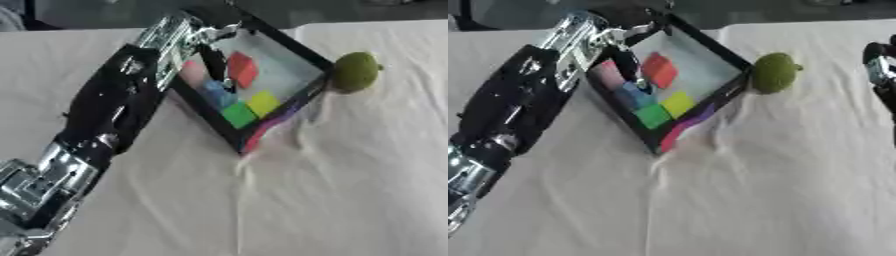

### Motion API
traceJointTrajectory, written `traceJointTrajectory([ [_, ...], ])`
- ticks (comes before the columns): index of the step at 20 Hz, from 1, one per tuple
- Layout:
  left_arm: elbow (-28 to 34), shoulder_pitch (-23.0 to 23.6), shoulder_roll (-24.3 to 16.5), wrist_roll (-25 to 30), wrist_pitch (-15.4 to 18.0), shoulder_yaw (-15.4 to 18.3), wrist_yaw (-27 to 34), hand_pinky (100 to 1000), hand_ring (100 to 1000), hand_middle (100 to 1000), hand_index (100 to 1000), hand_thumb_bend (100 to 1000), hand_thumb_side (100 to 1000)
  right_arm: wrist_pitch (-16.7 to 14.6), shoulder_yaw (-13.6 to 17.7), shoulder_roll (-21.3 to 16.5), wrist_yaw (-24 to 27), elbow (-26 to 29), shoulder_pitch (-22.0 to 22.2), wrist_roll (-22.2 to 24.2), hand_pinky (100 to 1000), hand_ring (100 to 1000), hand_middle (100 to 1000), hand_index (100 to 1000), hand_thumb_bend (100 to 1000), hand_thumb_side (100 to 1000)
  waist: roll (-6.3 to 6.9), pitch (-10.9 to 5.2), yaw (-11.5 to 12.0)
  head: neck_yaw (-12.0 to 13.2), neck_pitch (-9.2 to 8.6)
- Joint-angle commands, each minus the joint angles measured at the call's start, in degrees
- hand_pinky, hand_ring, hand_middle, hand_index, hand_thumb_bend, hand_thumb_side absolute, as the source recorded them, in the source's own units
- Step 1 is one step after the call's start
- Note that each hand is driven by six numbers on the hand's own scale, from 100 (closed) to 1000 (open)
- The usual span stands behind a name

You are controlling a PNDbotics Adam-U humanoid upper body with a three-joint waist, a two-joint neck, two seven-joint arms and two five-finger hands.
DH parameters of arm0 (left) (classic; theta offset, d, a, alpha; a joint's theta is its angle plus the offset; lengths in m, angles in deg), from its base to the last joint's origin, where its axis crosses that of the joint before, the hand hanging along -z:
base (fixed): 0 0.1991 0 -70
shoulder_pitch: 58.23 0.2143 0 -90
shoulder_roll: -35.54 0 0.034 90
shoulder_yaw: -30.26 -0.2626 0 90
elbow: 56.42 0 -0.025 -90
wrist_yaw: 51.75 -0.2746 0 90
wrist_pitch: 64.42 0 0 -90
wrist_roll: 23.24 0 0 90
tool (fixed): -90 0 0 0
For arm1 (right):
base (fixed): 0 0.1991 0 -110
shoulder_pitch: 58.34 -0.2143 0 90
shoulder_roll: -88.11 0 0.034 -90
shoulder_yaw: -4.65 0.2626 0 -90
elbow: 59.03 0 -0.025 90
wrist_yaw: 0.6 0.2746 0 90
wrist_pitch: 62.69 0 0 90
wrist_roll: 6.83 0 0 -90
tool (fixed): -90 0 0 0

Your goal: Pick up objects on the table and place them in the box.

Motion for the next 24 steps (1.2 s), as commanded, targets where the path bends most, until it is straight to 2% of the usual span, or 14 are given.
traceJointTrajectory([
  [1,9.32,0.8,-4.19,-4.79,-3.44,2.12,6.98,866,901,853,925,616,631,-0.31,1.03,-1.81,0.18,1.28,-0.01,-0.55,889,819,846,895,277,421,-0.51,-0.94,0.44,-1.21,0.08],
  [2,13.22,2.11,-5.44,-6.91,-5.54,2.94,10.27,835,865,802,878,495,576,-0.38,1.2,-1.97,0.17,1.33,0.16,-0.71,889,819,847,895,277,420,-0.51,-1.02,0.68,-1.75,0.24],
  [3,17.78,3.94,-6.85,-9.96,-8.21,4.33,14.56,818,846,777,852,445,550,-0.46,1.4,-2.2,0.15,1.4,0.36,-0.89,889,819,847,895,278,419,-0.51,-1.1,0.95,-2.43,0.43],
  [4,21.6,5.44,-8.11,-12.38,-10.83,4.87,18.7,818,846,777,852,445,550,-0.52,1.52,-2.37,0.15,1.47,0.5,-1.0,889,819,847,895,278,419,-0.49,-1.16,1.08,-2.82,0.54],
  [5,24.49,6.61,-9.03,-14.13,-12.95,5.2,22.04,805,830,751,783,366,501,-0.55,1.61,-2.51,0.14,1.51,0.61,-1.1,889,819,846,895,280,416,-0.48,-1.22,1.24,-3.21,0.67],
  [6,28.29,8.85,-10.11,-17.04,-14.71,6.69,27.3,805,830,751,783,366,501,-0.63,1.88,-2.78,0.08,1.56,0.84,-1.3,889,819,846,895,280,416,-0.44,-1.32,1.61,-3.93,0.93],
  [7,32.15,11.77,-11.17,-20.19,-16.19,8.16,33.82,805,825,758,803,348,538,-0.69,2.15,-2.98,0.04,1.59,1.02,-1.52,889,819,846,895,283,412,-0.38,-1.47,1.96,-4.63,1.18],
  [9,40.21,18.89,-14.0,-27.72,-17.97,10.93,49.59,810,845,789,847,355,593,-0.81,2.59,-3.36,0.02,1.59,1.24,-1.91,889,818,846,895,284,409,-0.25,-1.69,2.5,-5.84,1.38],
  [11,47.49,26.39,-16.69,-37.14,-18.06,13.36,62.79,813,859,807,868,382,604,-0.87,2.81,-3.8,-0.01,1.62,1.37,-2.1,889,818,846,895,289,406,-0.13,-1.79,2.9,-6.41,1.39],
  [13,53.12,33.6,-17.93,-45.74,-16.53,15.47,70.64,809,854,804,877,400,634,-0.88,2.92,-4.18,-0.12,1.66,1.57,-2.16,888,818,846,895,295,403,-0.02,-1.79,3.22,-6.63,1.29],
  [16,56.37,42.09,-18.51,-53.36,-12.6,17.84,72.84,812,850,799,874,389,657,-0.84,3.0,-4.62,-0.37,1.76,1.79,-2.1,888,819,846,894,301,398,-0.01,-1.69,3.53,-6.63,1.09],
  [18,56.71,46.52,-18.43,-56.01,-10.33,18.56,72.4,812,847,793,863,333,715,-0.79,3.04,-4.9,-0.52,1.89,1.81,-1.96,888,819,846,894,302,396,-0.09,-1.61,3.62,-6.53,0.91],
  [20,56.79,50.29,-17.99,-57.59,-9.41,18.97,72.61,811,843,789,866,286,771,-0.72,3.07,-5.32,-0.68,2.07,1.71,-1.82,888,819,846,895,302,395,-0.2,-1.51,3.69,-6.41,0.8],
  [24,56.81,55.53,-16.45,-59.17,-8.71,19.33,74.54,809,839,786,867,316,736,-0.34,2.95,-6.6,-1.13,2.24,1.5,-1.25,888,821,847,895,305,391,-0.41,-1.43,3.76,-6.18,0.74],
])
